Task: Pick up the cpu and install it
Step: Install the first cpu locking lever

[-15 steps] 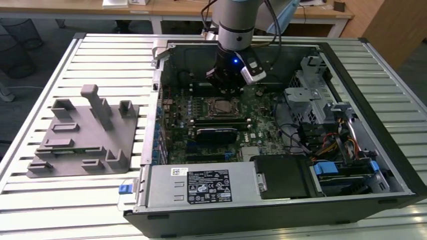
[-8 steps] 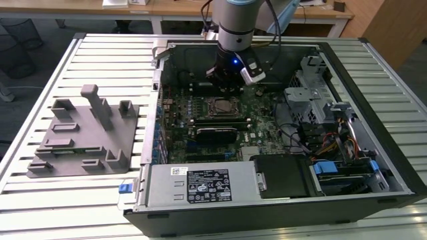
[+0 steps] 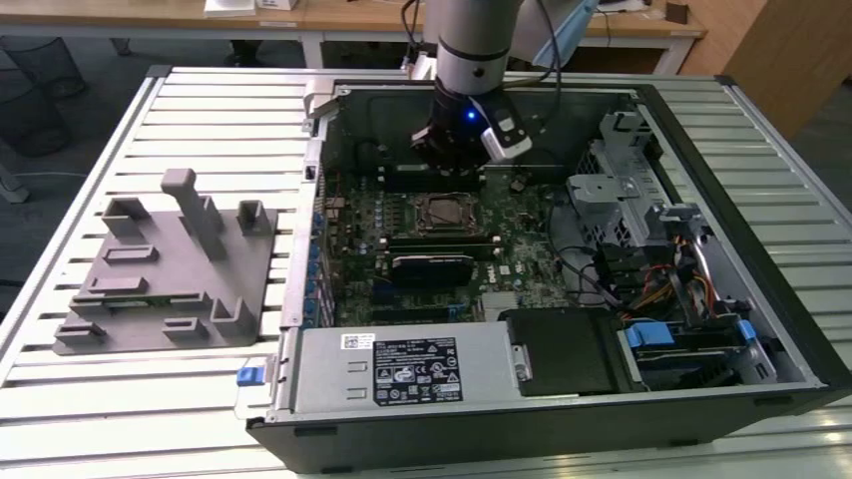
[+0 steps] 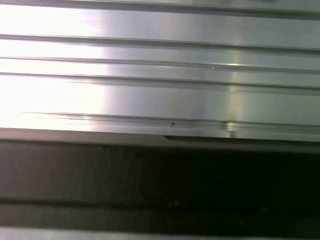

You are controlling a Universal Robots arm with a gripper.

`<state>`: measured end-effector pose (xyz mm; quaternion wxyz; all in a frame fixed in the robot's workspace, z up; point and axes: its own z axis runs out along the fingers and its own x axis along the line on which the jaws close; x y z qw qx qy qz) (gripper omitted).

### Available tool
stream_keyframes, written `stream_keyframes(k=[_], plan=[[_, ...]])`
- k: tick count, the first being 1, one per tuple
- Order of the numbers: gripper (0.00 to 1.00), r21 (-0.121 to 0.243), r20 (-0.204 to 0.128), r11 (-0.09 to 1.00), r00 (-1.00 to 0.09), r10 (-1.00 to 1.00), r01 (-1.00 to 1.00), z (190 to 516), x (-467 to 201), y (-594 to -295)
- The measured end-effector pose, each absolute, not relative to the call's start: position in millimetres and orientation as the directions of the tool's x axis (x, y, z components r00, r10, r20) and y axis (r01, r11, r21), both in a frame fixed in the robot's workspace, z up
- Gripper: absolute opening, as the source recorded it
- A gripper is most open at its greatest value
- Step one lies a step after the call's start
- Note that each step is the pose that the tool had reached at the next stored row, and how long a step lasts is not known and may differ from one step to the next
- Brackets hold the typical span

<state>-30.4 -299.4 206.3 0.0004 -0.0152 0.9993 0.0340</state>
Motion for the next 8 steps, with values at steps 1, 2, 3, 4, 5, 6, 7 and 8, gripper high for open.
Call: stream_keyframes(k=[1, 2, 3, 4, 5, 6, 7, 8], plan=[[0.11, 0.068, -0.002, 0.997, -1.0, -0.03, -0.03, 206.6, -30.4, -299.6], [0.11, 0.068, -0.002, 0.997, -1.0, -0.031, -0.031, 206.6, -30.4, -300.2], [0.11, 0.068, -0.002, 0.997, -1.0, -0.03, -0.03, 206.7, -30.4, -301.3], [0.11, 0.068, -0.002, 0.997, -1.0, -0.03, -0.03, 206.7, -30.4, -303.0], [0.11, 0.069, -0.002, 0.997, -1.0, -0.03, -0.03, 206.6, -30.4, -304.6], [0.11, 0.069, -0.002, 0.997, -1.0, -0.03, -0.03, 206.6, -30.4, -305.7], [0.11, 0.069, -0.002, 0.997, -1.0, -0.03, -0.03, 206.6, -30.4, -306.6], [0.11, 0.069, -0.002, 0.997, -1.0, -0.03, -0.03, 206.6, -30.3, -307.1]])
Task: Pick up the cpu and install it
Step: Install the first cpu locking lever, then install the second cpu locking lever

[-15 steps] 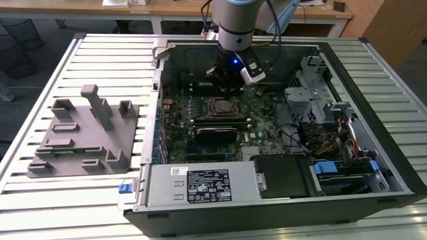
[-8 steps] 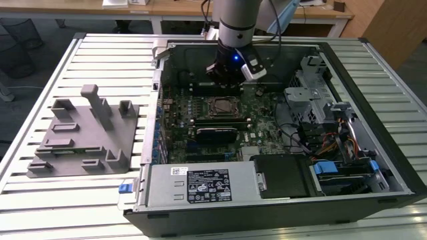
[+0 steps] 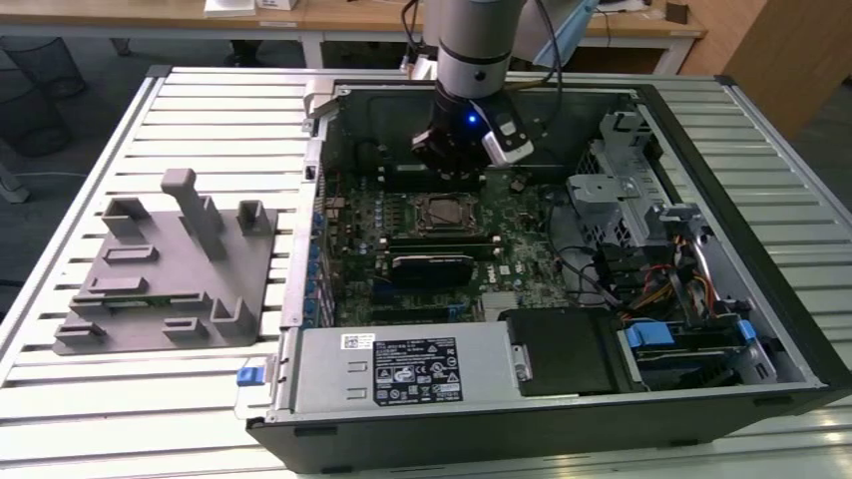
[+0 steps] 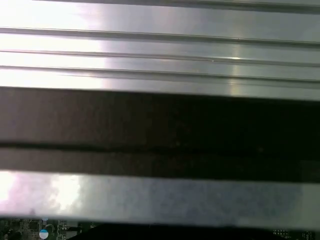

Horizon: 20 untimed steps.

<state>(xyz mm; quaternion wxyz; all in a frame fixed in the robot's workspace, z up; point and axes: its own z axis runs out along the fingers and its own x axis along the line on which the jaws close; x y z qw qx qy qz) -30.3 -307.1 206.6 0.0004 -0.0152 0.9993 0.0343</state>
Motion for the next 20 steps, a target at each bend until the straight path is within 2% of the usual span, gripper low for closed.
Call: stream_keyframes(k=[20], plan=[[0.11, 0.069, -0.002, 0.997, -1.0, -0.03, -0.03, 206.7, -28.8, -315.2]])
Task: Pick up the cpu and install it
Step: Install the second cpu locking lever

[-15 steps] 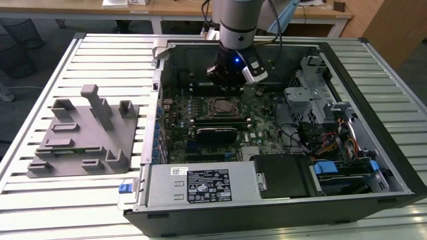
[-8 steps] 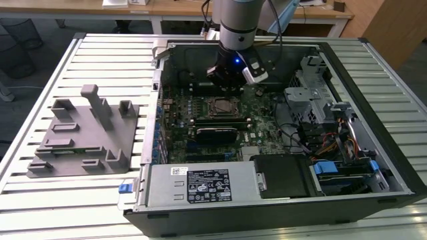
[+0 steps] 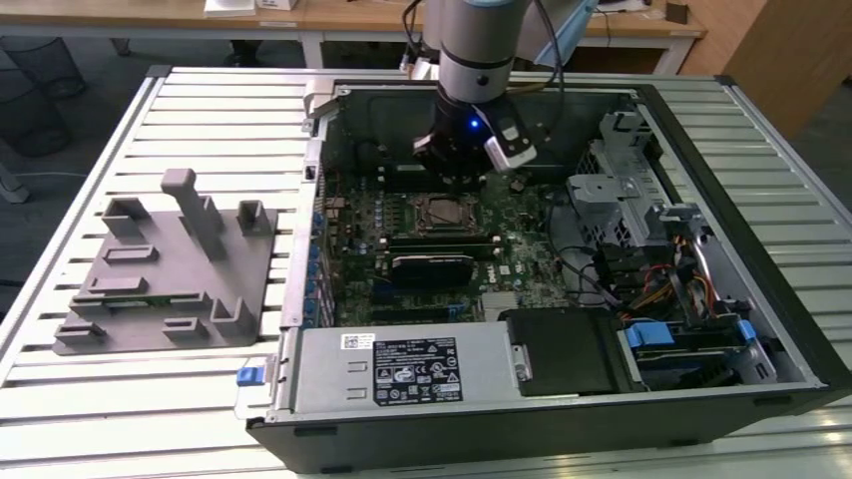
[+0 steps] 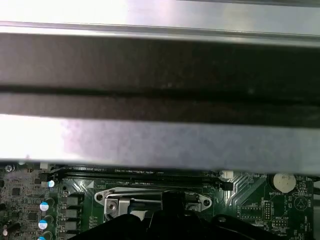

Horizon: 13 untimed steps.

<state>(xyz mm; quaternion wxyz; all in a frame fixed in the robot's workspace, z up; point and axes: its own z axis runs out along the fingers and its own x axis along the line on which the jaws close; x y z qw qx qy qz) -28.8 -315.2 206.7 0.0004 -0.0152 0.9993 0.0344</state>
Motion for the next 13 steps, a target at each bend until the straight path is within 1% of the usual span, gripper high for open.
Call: stream_keyframes(k=[10, 13], plan=[[0.11, 0.069, -0.002, 0.997, -1.0, -0.03, -0.03, 207.4, -28.1, -321.5], [0.11, 0.07, -0.002, 0.997, -1.0, -0.03, -0.03, 218.1, -28.1, -321.6]])
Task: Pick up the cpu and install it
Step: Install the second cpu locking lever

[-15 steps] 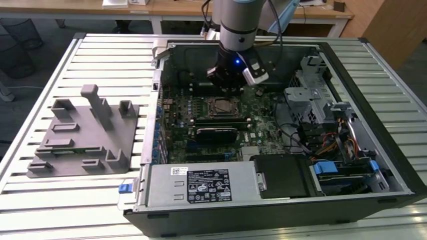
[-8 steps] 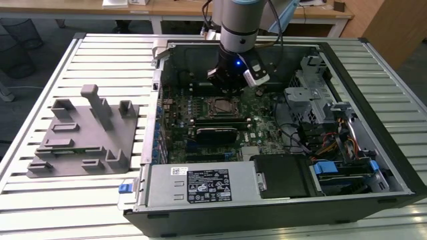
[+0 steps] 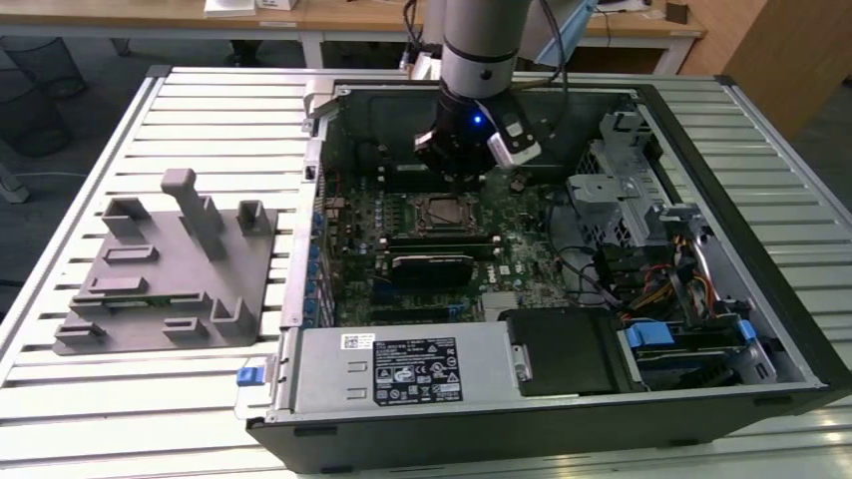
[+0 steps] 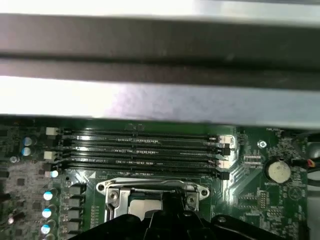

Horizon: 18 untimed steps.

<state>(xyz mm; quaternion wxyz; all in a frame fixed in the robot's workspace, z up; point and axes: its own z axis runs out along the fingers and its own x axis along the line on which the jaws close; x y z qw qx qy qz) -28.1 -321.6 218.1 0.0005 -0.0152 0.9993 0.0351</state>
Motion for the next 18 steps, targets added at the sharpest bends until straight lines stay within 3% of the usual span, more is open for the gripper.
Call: stream_keyframes(k=[4, 18], plan=[[0.11, 0.071, -0.002, 0.997, -1.0, -0.03, -0.03, 231.9, -28.1, -321.9], [0.11, 0.071, 0.002, 0.997, -1.0, -0.026, -0.025, 231.3, -27.9, -350.3]])
